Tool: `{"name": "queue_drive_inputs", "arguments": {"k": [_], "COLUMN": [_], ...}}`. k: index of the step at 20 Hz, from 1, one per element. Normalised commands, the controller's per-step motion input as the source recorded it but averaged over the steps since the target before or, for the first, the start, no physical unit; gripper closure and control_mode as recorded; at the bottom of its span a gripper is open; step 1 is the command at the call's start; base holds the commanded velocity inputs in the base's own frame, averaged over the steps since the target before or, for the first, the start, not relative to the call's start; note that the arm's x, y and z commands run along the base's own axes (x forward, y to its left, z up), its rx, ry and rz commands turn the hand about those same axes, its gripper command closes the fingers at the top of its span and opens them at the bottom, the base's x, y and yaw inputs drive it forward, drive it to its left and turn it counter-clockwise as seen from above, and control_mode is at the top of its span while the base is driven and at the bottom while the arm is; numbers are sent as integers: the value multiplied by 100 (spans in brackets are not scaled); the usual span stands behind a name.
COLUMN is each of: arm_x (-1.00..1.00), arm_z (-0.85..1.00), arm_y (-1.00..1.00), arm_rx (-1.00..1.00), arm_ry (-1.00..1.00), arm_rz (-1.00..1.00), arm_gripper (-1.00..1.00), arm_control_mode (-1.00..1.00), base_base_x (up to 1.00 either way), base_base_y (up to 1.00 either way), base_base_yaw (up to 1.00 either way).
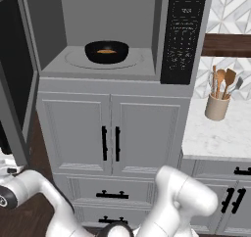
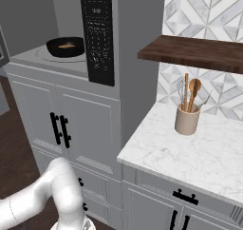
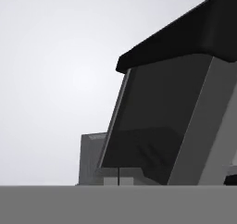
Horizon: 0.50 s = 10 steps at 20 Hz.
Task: Open the microwave, place the bowl with waffle inside the microwave, then close the microwave door and turn it on.
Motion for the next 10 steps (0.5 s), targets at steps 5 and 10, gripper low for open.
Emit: {"name": "queue_drive_inputs", "arguments": {"k": [5, 10], "arm_x": [-5, -20], "arm_z": [55, 56], "arm_y": [0, -14], "arm_rx": [13, 30], "arm_ry": [-13, -5], "arm_rz": [0, 0], "arm_gripper": [100, 100], "arm_control_mode": [-100, -100], "base_base_x": [0, 0], "base_base_y": [0, 0], "base_base_yaw": [0, 0]}}
